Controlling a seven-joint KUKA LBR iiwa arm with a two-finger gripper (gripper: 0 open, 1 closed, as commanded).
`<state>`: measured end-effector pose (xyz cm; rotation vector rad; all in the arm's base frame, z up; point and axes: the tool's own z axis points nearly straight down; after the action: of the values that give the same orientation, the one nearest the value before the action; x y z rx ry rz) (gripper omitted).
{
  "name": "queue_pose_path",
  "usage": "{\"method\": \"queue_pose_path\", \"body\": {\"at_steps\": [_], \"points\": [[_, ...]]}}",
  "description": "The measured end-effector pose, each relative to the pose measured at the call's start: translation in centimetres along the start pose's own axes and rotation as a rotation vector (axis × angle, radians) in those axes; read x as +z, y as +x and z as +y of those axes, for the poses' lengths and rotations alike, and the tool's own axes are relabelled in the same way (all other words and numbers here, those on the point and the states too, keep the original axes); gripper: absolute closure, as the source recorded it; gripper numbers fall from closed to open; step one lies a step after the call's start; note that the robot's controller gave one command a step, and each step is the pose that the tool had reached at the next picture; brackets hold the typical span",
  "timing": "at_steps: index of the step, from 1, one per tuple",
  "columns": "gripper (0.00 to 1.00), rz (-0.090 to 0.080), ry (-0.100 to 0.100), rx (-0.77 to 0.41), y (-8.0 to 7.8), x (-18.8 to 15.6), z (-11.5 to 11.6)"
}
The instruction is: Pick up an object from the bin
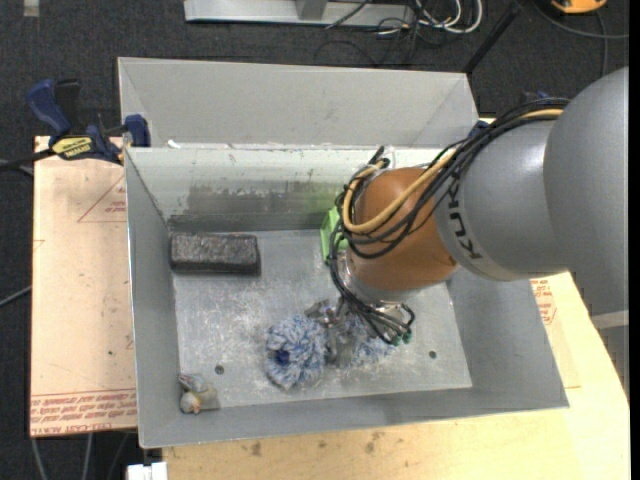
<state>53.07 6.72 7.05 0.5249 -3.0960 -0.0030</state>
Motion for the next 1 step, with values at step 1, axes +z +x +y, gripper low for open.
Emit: {"method": "queue_pose_path", "body": {"at_steps": [1], "points": [[1.0, -0.004, 0.001, -0.015, -2.25, -10.92, 0.45]]}}
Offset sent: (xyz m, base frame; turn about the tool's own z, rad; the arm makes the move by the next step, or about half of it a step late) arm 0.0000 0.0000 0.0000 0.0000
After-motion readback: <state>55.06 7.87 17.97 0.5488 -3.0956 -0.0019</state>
